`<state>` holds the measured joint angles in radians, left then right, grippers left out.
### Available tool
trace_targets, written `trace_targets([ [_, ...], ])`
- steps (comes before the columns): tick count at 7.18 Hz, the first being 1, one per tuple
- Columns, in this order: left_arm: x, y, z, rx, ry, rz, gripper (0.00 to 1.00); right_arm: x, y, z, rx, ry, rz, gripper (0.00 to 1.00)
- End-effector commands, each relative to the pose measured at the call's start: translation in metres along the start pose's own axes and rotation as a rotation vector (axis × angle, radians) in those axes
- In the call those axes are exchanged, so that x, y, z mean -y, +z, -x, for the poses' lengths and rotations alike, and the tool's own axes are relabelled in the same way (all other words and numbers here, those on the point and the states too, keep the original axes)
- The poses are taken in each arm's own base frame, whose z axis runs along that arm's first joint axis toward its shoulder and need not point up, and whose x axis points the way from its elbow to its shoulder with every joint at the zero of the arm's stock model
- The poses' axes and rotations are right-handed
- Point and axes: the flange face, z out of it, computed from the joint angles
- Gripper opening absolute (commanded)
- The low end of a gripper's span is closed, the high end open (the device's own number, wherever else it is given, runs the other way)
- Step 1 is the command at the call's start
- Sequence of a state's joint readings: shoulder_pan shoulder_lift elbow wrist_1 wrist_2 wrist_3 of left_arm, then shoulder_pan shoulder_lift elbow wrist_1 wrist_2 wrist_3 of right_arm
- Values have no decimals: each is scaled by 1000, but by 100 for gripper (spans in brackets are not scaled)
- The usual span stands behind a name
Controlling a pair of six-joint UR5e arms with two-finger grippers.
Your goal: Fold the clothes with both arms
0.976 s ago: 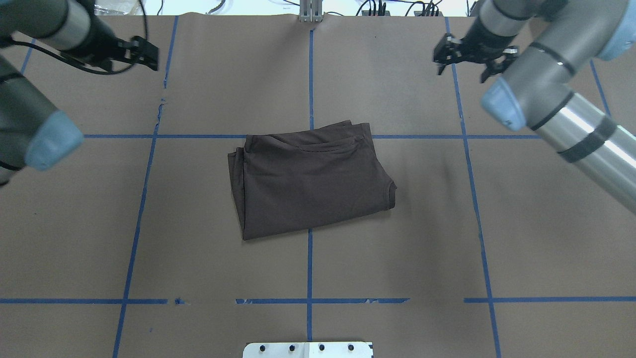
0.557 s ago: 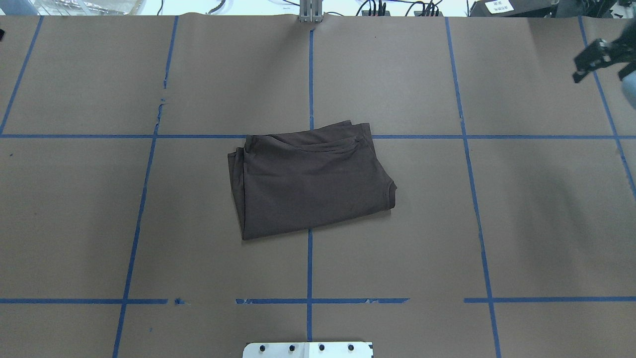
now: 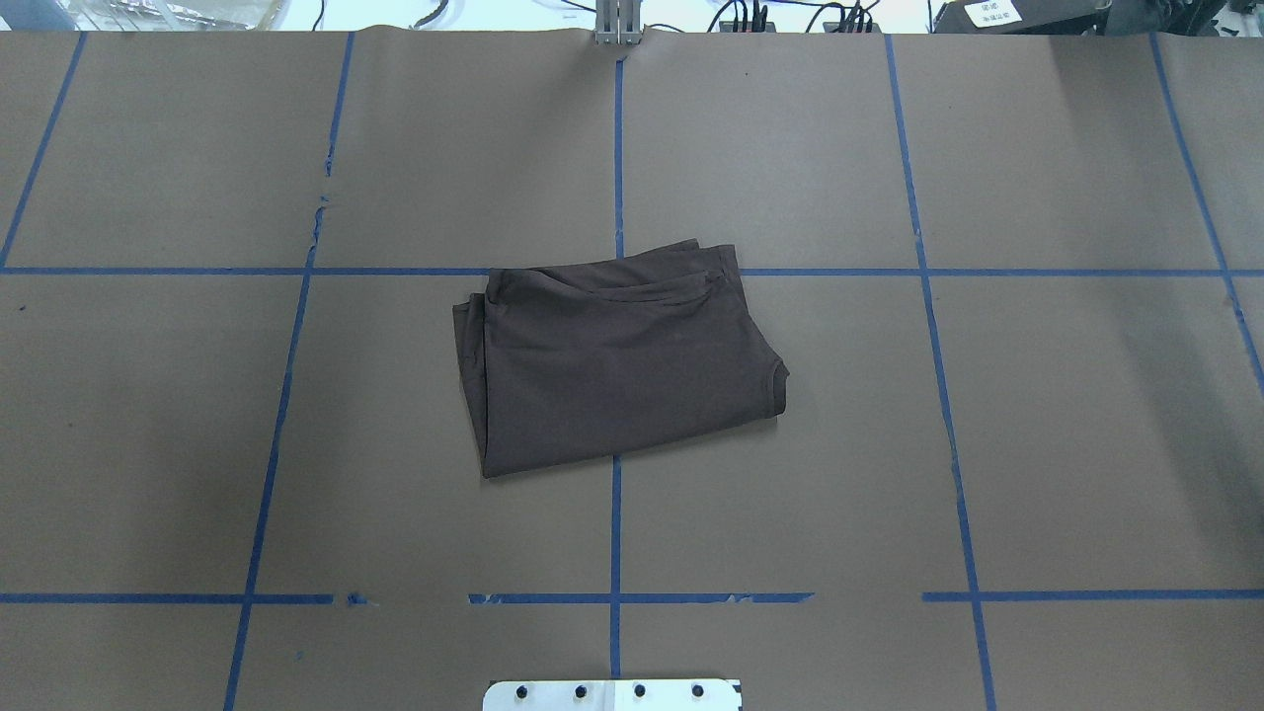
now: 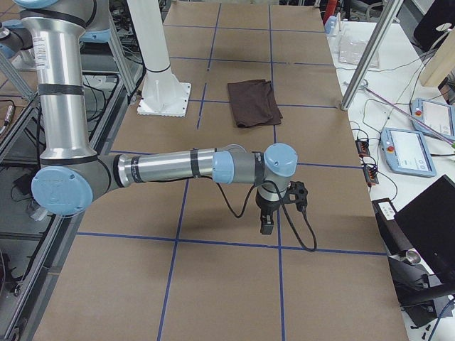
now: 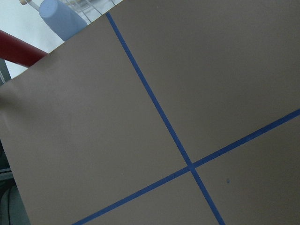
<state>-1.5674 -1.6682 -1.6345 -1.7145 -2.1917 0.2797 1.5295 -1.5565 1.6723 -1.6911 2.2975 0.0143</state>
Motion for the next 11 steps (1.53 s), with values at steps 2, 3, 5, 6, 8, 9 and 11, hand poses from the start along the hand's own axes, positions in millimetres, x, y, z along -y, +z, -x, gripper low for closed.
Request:
trace_targets([
  [2,-54,28,9,-40,-103,98,100,-56,17,-50,105,79,-17,100],
  [3,-63,21,0,-51,-125,124,100,-60,0,-60,122,90,-69,100],
  [5,-67,26,-6,-138,-170,145,100,-61,-12,-62,151,97,-100,100],
  [6,-67,27,-6,-143,-173,144,100,-61,-12,-63,153,100,-99,100],
  [8,-66,26,-7,-138,-171,143,100,-56,-25,-54,132,104,-119,100],
  [9,-66,25,-7,-135,-170,143,100,-53,-34,-44,130,139,-130,100],
  [11,-66,25,-6,-132,-169,144,100,-48,-28,-26,130,134,-111,100],
])
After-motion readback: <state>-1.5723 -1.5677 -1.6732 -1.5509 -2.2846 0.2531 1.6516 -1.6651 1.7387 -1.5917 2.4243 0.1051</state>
